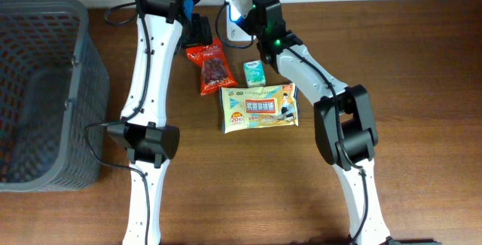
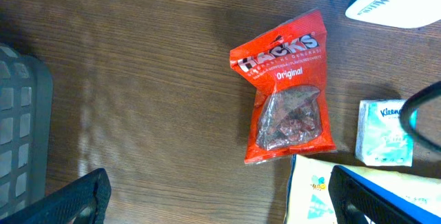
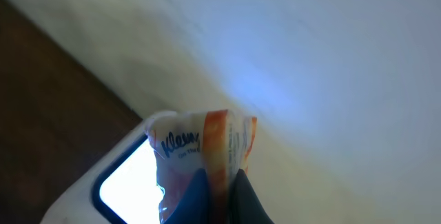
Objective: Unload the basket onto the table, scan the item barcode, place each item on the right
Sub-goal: 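Lift the orange tissue pack to the scanner window with the right gripper, then carry the orange tissue pack right and drop it at the table edge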
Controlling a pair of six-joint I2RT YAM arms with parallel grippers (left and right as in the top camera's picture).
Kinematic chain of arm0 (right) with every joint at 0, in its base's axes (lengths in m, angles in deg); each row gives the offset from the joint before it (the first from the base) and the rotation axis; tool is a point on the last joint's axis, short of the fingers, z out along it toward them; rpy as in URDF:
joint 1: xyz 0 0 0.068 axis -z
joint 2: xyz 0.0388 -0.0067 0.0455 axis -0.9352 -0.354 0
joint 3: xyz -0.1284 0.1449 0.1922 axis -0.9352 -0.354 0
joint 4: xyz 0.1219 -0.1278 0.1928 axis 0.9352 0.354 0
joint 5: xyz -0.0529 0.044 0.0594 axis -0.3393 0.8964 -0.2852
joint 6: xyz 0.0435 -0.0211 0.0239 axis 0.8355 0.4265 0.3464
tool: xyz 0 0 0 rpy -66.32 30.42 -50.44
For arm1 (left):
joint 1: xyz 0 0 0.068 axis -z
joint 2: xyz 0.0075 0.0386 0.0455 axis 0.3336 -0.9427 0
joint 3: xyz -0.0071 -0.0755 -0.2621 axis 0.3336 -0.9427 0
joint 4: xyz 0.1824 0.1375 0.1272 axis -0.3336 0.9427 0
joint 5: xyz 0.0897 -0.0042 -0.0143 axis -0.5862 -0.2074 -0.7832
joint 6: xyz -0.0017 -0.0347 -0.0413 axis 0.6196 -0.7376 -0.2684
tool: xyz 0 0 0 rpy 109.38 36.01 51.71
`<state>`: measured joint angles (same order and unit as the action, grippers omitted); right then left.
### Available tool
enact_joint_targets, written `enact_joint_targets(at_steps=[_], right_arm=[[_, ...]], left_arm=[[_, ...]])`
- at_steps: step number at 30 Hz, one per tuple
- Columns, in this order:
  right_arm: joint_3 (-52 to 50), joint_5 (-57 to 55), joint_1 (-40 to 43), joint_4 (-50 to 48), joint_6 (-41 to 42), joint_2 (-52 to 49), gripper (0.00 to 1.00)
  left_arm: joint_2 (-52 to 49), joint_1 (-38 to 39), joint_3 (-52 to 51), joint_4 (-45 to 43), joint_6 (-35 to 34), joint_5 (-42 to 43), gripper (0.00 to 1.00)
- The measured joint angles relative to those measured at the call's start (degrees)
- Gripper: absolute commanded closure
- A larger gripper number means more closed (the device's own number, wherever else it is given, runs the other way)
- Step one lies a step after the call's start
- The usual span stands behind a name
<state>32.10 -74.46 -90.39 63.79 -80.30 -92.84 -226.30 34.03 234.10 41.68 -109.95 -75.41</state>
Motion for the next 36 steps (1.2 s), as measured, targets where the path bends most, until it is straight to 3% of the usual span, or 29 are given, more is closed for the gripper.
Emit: enact_joint_targets(at_steps=[5, 12, 18, 26, 27, 28, 36], right_arm=[[0.04, -2.82, 6.86, 7.17, 19.19, 1.09, 0.96], [0.79, -4.46, 29.49, 30.49, 41.53, 9.55, 0.96], [0.57, -4.79, 44.65, 43.71, 47.36, 10.08, 0.96], [-3.85, -4.13, 60.63, 43.41, 48.22, 10.08, 0.93], [-4.94, -4.09, 61.70, 42.80, 48.26, 10.08, 0.56], [-6.43, -3.98, 62.88, 41.83, 48.22, 10.08, 0.01], [-9.07, 0.96, 65.37, 42.32, 47.28, 10.05, 0.01]], left_arm=[[0.00, 0.02, 0.00, -0.02, 0.00, 0.00, 0.01], [0.00, 0.07, 0.00, -0.04, 0.00, 0.00, 0.01], [0.00, 0.11, 0.00, -0.02, -0.02, 0.00, 0.01], [0.00, 0.11, 0.00, 0.00, -0.02, 0.00, 0.01], [0.00, 0.11, 0.00, -0.02, -0.02, 0.00, 0.01], [0.00, 0.11, 0.00, 0.00, -0.02, 0.00, 0.01], [0.00, 0.11, 0.00, 0.00, -0.02, 0.00, 0.01]])
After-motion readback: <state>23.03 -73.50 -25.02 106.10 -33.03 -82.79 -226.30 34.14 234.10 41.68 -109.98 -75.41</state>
